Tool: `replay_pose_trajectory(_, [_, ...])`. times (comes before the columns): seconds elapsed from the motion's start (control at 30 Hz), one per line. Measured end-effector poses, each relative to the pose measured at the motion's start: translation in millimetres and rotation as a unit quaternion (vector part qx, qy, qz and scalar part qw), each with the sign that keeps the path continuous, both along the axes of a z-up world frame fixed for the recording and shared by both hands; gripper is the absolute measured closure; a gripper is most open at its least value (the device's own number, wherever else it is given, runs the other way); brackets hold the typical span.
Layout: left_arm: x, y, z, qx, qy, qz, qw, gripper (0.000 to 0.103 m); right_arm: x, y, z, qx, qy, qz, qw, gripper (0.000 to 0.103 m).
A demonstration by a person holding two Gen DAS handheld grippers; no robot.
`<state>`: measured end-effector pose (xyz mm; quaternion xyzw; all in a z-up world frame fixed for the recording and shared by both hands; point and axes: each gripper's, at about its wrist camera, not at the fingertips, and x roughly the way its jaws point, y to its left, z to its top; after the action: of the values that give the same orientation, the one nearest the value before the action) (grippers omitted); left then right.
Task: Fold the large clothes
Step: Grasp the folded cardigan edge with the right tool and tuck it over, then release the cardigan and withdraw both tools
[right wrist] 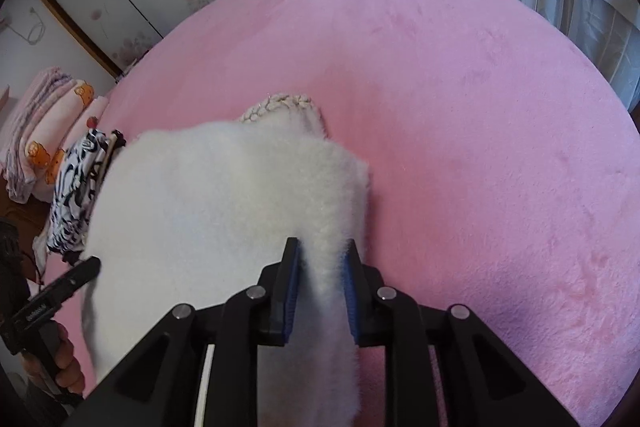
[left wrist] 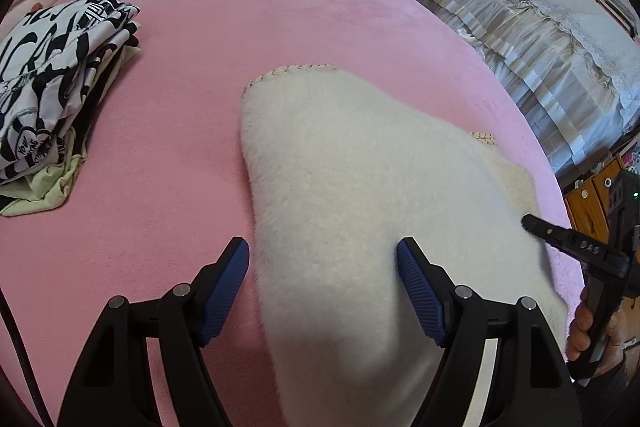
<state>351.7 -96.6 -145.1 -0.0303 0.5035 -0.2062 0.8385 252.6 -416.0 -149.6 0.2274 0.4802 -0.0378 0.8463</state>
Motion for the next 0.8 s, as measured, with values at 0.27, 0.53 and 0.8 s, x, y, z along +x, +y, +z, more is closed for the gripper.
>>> replay_pose_trajectory(0.27, [-34.2,-4.9,31.2,0.027,-0.008,-0.014,0.9995,0.028,-34.2,-0.6,40.7,0.002,-0.026,-0.011,1.000,0.073])
replay_pose_trajectory(0.53, [-85.2,7.2,66.8,0.028,-0.017,-0.021,0.9992,0.027,-79.9,26.1,61.9,-0.009,-0.024,0.005,1.000,0.059])
replay_pose_trajectory(0.8, [-125.1,14.5,93.9,0.032,-0.035,-0.020,0.9987,0.027,-120.9,46.8,73.7,-0.020,-0.023,0.021,0.999,0.038])
